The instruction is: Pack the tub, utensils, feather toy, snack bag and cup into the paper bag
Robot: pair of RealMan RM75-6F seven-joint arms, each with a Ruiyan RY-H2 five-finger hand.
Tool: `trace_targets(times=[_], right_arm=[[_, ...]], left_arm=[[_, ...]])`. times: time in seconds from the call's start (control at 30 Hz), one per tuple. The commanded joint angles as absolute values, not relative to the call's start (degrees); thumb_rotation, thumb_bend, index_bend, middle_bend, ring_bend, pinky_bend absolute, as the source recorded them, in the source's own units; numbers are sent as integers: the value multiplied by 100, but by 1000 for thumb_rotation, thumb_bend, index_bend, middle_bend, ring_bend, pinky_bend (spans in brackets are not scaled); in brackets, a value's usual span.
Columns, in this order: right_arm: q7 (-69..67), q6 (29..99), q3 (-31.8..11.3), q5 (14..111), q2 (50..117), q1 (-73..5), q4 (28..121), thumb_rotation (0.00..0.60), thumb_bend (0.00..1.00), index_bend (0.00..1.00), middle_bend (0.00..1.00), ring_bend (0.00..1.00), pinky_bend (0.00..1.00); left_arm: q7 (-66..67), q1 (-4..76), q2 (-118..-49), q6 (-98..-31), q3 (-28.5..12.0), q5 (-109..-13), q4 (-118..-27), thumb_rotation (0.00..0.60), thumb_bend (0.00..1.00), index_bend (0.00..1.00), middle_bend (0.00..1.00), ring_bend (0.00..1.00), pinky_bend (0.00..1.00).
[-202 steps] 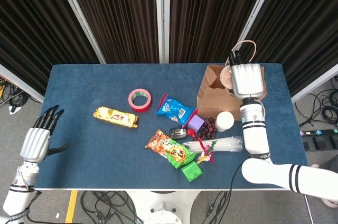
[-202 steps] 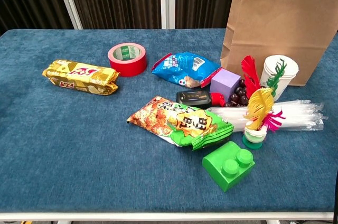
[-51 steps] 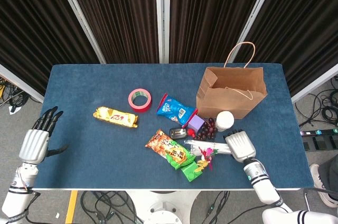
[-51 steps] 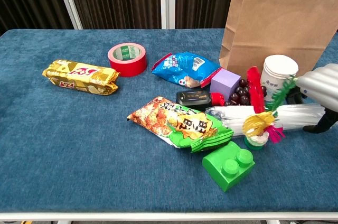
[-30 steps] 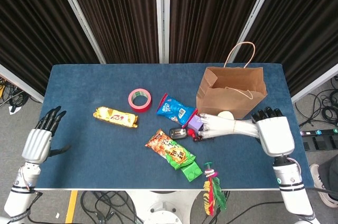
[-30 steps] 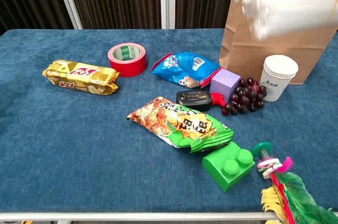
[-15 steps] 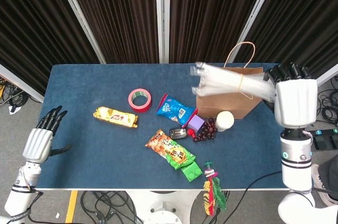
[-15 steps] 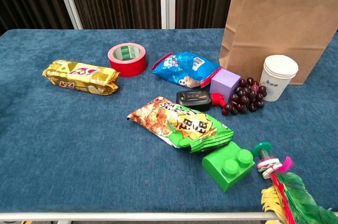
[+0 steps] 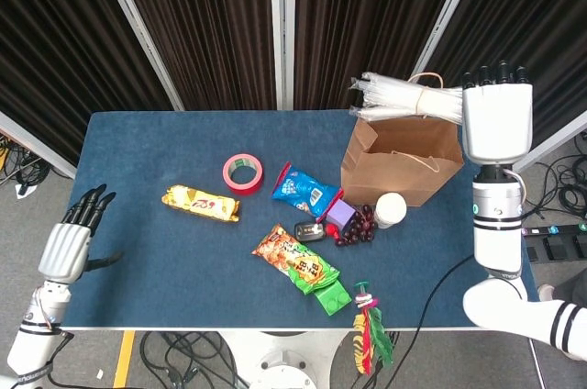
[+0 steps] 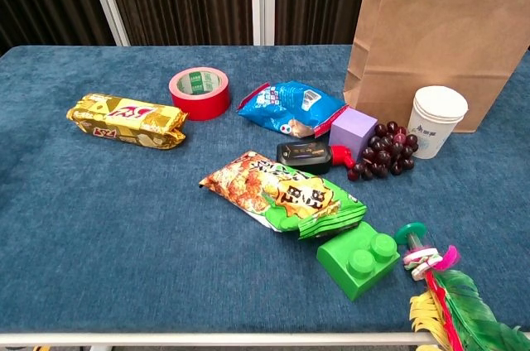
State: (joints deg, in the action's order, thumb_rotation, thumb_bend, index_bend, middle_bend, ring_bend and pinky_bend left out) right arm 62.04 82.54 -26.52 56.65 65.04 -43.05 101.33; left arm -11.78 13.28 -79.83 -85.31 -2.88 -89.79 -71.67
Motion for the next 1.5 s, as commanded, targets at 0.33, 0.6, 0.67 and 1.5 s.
trace_targets(times=[0.33,0.6,0.67,1.5], right_arm=[[6668,8156,-2209,5975,5799,-4221,10157,600,113,592,530,376,488],[6632,7831,-1826,6014,5152,-3935,10517,600,113,592,530,376,488],[6642,7765,-1754,6033,5114,-3929,10514,600,113,592,530,376,489],[7209,7361,-1488,5720,5317,-4354,10321,600,111,597,529,376,491]], left_arm=[[-1237,1344,-8021,-8538,-287,-9001,-7130,600,85,114,88,35,197],[-1250,1363,-8029,-8546,-286,-9029,-7141,600,85,114,88,35,197],[-1231,1367,-8031,-8548,-284,-9037,-7153,600,85,114,88,35,197],[-1328,1372,-8049,-8569,-287,-9027,-7096,600,85,114,87,35,197]])
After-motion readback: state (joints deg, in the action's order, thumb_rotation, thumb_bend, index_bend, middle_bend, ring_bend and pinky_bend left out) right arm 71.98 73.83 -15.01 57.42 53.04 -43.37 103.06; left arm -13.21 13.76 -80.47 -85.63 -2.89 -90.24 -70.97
